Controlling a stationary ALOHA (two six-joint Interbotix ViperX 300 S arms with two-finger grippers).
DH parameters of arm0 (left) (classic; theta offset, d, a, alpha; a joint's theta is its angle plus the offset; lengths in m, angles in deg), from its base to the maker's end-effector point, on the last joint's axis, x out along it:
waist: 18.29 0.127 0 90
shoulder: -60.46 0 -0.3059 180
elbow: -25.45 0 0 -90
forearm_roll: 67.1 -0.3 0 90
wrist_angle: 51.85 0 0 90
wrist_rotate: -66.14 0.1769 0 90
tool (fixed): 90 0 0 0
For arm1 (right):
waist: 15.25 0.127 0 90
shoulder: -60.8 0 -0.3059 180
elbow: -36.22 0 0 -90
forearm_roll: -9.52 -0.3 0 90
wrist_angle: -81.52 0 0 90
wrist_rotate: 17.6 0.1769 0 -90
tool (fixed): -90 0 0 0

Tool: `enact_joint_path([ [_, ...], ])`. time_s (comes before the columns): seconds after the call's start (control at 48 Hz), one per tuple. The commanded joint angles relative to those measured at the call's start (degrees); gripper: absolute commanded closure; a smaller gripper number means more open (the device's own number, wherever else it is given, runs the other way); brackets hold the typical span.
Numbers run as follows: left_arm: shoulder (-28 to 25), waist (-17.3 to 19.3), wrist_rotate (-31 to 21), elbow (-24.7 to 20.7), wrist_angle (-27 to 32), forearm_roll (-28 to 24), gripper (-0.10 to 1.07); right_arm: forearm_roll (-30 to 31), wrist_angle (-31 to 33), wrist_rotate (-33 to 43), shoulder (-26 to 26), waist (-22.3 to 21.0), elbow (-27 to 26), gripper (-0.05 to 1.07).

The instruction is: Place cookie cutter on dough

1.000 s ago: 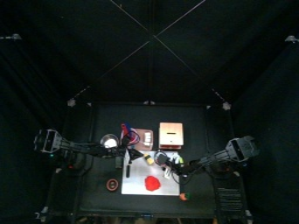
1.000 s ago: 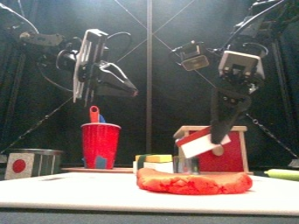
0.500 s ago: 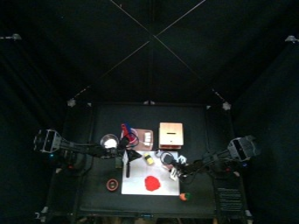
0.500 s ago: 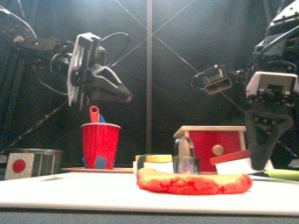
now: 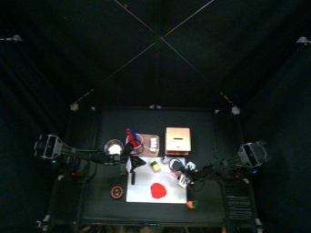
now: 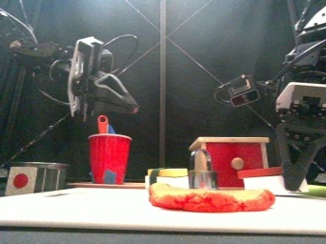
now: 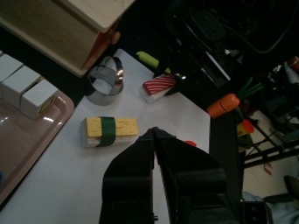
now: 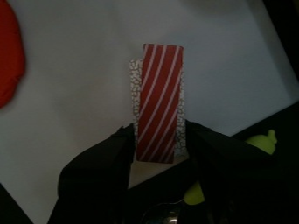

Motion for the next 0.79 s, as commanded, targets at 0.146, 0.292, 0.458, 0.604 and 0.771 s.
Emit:
enact_joint_path([
  [0.146,0.6,0.1,0.0,-0.4,-0.5,-0.1,0.56,0.3,-0.2,-0.3,4.0,-0.4,-1.4,0.11],
  [0.292,0.6,0.3,0.1,-0.2,-0.6,-0.2,0.56,3.1,0.3,-0.4,6.8,-0.6,-1.8,0.11],
  [0.458,0.7,0.4,-0.1,-0.1,-0.5,0.0,0.56,12.5,0.5,-0.4,9.1,-2.3,-4.7,0.11],
  [0.604,0.7,0.4,0.0,-0.2,-0.6,0.0,0.56,19.6,0.1,-0.4,8.2,-4.1,-8.5,0.11],
  [0.771,0.7,0.4,0.0,-0.1,-0.5,0.1,0.56,24.6,-0.4,-2.1,5.5,-6.4,-12.1,0.11],
])
